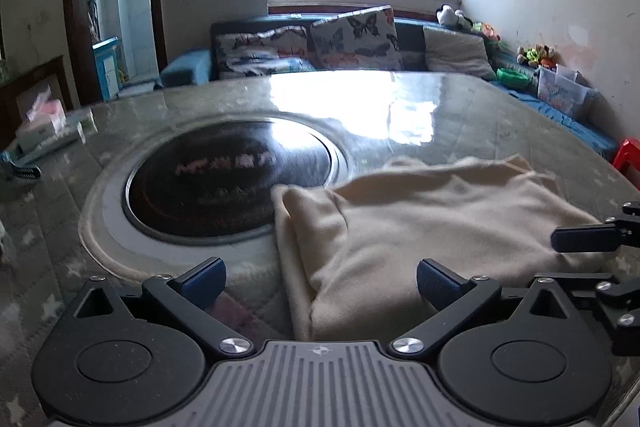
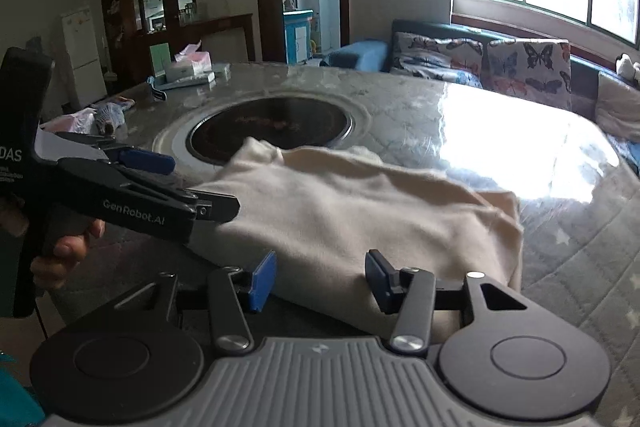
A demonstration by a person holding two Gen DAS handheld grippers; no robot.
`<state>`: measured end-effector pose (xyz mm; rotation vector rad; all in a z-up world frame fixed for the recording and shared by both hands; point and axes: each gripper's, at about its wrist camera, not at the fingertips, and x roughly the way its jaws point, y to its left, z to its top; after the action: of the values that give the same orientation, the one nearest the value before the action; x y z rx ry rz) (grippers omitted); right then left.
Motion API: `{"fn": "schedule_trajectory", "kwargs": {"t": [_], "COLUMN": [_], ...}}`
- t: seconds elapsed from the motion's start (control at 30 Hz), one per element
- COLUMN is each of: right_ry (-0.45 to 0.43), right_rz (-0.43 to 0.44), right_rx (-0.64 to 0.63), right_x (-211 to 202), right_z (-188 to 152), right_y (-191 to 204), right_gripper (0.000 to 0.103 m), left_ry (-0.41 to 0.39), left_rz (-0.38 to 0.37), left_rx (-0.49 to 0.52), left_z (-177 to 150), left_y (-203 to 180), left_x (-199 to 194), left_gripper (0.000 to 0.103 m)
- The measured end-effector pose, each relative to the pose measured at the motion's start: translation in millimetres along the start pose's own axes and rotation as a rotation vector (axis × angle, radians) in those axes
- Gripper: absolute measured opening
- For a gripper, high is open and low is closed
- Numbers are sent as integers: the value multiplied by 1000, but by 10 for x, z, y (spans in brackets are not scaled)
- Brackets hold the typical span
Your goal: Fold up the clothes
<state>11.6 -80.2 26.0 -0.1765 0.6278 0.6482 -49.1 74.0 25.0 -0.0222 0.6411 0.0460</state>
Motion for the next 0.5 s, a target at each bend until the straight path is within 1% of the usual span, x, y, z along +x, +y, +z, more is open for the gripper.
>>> {"fn": "schedule_trajectory", "kwargs": {"t": [0.07, 0.2, 0.4, 0.5], "right_ry": [1, 21, 28, 25], "right_rz": [-13, -30, -36, -29], "right_rx": [13, 54, 30, 23], "right_x": [-36, -12, 28, -5], "right_z": [-5, -87, -100, -54], "right_y": [-49, -153, -152, -148], "right_gripper": [50, 51, 51, 51], "left_ry": [-3, 19, 19, 5], "left_rz": [7, 31, 27, 42], "left_rx": [-8, -35, -61, -65], "left_z": [0, -77, -104, -64], "left_y": [34, 120, 192, 233], "left_x": [-15, 32, 6, -43], "left_gripper": [103, 103, 103, 103]}}
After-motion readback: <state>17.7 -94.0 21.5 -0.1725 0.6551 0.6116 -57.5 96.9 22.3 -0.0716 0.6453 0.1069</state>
